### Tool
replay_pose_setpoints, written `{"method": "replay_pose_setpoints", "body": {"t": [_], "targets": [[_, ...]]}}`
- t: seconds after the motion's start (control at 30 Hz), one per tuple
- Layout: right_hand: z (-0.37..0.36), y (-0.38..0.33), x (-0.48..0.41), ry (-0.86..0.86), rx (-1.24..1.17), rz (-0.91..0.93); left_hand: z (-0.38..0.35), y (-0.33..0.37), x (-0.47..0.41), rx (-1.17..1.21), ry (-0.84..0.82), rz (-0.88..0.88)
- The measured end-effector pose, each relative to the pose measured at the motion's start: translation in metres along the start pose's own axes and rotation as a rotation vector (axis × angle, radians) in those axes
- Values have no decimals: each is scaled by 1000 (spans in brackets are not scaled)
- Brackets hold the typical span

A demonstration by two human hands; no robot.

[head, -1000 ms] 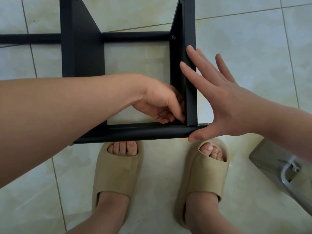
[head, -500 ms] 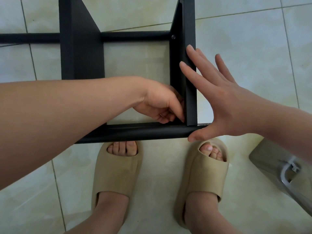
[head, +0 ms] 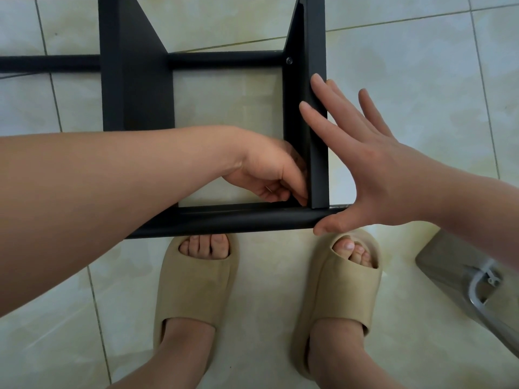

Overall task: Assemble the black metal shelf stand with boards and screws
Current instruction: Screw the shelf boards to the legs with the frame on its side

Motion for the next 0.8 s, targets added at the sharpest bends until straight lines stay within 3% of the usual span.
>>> {"method": "replay_pose_setpoints", "body": {"t": [0.27, 0.6, 0.8], "targets": [[0, -1, 1, 1, 0, 0, -1, -2, 2, 26, -41, 82], [1, -1, 1, -6, -4, -5, -2, 1, 1, 35, 9, 2], [1, -1, 0, -1, -3, -2, -3, -2, 5, 75, -76, 83]]}}
Point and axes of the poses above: each hand's wrist, its own x-axis away from the middle knuckle, its own z-axis out of the back of the hand, y = z × x, the point moved 3 cm from there along -x, towards the middle knuckle, and after that the axes turned 4 degrees about -x, right-handed, at the moved point
